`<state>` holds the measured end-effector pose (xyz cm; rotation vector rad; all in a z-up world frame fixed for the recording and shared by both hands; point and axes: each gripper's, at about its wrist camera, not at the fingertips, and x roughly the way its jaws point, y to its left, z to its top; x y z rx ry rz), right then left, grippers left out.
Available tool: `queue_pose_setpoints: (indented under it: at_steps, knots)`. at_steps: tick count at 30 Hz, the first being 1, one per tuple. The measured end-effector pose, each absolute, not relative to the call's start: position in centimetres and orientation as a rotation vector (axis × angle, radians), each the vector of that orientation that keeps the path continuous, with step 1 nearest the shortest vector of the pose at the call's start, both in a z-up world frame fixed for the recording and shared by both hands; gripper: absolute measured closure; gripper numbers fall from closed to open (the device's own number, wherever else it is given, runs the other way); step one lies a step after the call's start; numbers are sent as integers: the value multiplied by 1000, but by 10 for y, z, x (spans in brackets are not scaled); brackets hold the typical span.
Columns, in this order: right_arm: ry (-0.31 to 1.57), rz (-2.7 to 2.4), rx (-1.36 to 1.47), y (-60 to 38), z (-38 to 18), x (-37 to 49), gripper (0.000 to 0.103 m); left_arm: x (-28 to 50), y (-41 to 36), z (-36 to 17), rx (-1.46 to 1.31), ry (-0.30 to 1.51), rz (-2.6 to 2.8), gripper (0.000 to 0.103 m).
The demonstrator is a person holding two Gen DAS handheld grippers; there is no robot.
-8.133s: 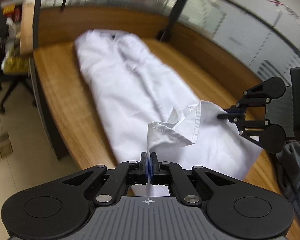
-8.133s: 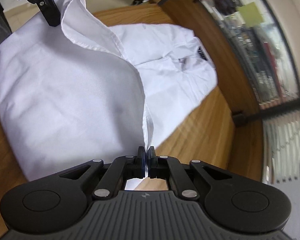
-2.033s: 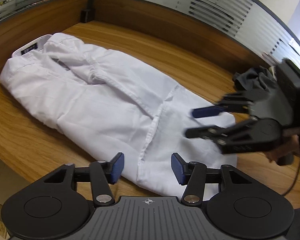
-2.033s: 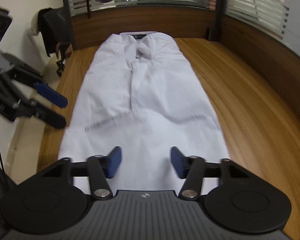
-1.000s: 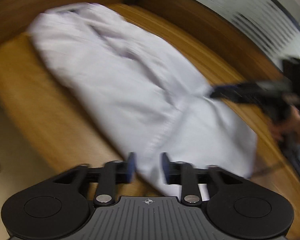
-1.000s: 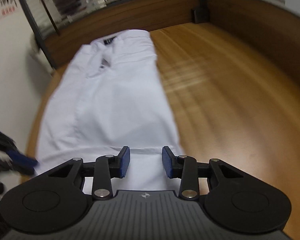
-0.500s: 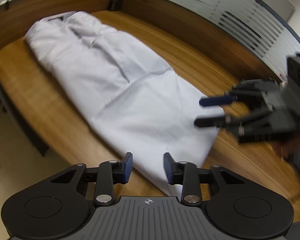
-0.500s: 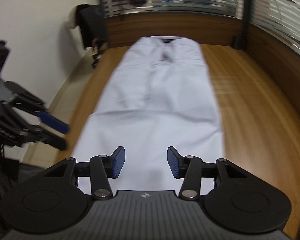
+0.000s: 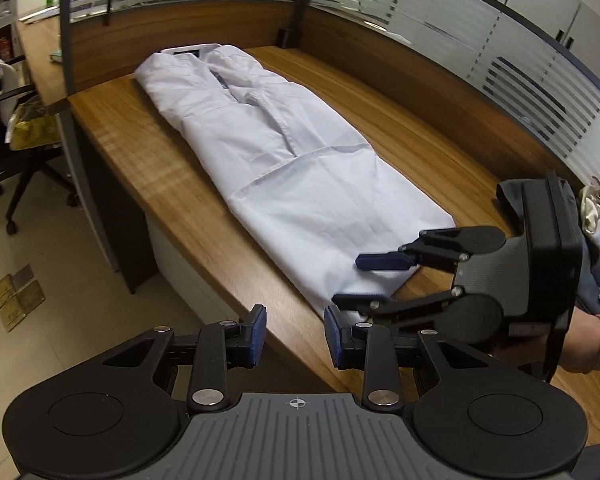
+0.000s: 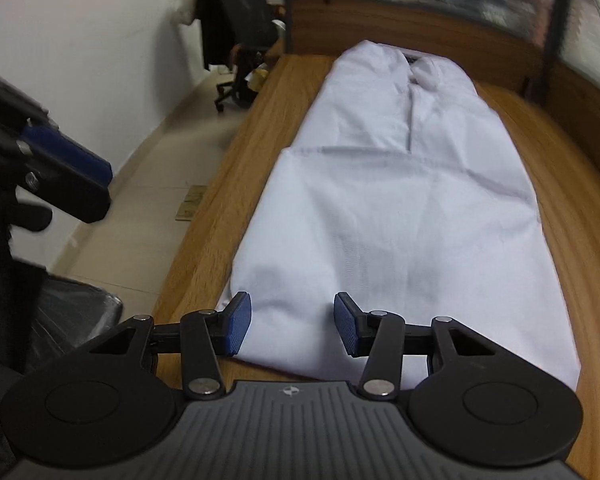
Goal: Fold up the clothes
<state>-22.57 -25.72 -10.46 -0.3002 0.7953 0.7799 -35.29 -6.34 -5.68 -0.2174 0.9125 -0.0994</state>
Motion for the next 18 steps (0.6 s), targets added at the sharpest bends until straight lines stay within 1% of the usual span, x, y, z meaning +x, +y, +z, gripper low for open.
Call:
queue_pose_setpoints:
  at_steps: [4, 8, 11, 13, 15, 17, 18]
  knots:
    - [767, 811, -259, -262, -99, -225, 50, -360, -74, -56, -210, 915, -91, 68]
    - [757, 833, -344, -255, -111, -228, 49, -364, -89, -54, -183, 916, -105, 67]
    - [734, 840, -296, -258, -102, -228, 49, -367, -100, -53, -165, 909, -113, 65]
    - [745, 860, -337, -252, -106, -230, 46, -369, -105, -53, -157, 907, -119, 62]
    - [740, 879, -390, -247, -112, -234, 40, -369, -111, -54, -137, 909, -128, 62]
    - [735, 899, -391, -249, -108, -236, 40, -369, -116, -54, -103, 905, -138, 61]
    - [720, 903, -384, -255, -103, -238, 40, -368, -118, -55, -86, 896, -140, 59]
